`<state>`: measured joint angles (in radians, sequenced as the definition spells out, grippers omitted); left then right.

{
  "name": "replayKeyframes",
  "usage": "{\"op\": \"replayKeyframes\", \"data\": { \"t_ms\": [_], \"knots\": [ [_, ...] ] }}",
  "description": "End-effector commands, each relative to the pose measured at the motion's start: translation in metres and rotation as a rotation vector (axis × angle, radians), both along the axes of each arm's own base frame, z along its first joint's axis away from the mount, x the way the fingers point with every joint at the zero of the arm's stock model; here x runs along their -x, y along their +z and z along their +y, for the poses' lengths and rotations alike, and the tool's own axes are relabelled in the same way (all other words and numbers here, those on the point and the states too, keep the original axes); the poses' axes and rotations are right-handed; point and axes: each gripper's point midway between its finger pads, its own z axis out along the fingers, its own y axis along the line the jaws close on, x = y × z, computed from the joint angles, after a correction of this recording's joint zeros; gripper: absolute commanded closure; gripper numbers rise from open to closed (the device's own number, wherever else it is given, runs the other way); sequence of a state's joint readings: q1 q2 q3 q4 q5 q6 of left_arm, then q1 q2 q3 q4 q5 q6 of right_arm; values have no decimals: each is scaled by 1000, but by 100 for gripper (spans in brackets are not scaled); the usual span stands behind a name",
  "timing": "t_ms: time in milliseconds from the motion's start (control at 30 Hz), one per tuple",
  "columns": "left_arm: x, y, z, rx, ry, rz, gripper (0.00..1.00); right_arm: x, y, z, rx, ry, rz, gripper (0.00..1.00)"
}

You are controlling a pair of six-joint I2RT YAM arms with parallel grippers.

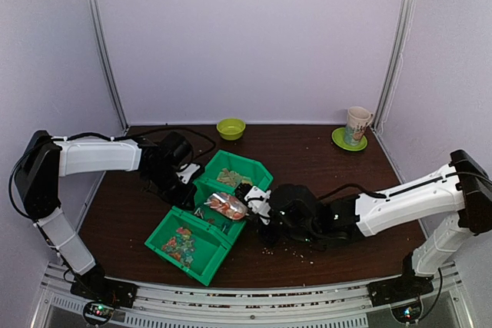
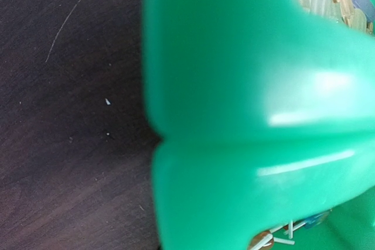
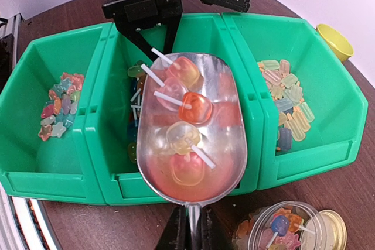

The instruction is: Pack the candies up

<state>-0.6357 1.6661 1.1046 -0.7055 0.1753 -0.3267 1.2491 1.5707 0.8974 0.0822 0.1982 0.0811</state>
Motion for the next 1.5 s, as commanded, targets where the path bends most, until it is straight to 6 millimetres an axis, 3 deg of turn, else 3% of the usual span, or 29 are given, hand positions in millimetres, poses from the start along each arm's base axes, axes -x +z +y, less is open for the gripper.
{"op": "replayKeyframes", "data": {
  "t_ms": [0, 167, 400, 1033, 1467],
  "knots": [
    [-18, 33, -23, 128, -12, -75, 100, 0, 33, 1, -147, 10, -45, 100],
    [-18, 34, -23, 130, -12, -78, 100, -3, 46, -11, -210, -25, -80, 100],
    [-17, 35, -23, 130, -14, -77, 100, -7, 53, -34, -166, -79, -105, 100],
    [-18, 33, -23, 127, -13, -76, 100, 9, 23, -136, 162, -263, 51, 100],
    [-18, 31, -22, 118, -10, -74, 100, 18, 9, -164, 376, -317, 127, 100]
  ]
}}
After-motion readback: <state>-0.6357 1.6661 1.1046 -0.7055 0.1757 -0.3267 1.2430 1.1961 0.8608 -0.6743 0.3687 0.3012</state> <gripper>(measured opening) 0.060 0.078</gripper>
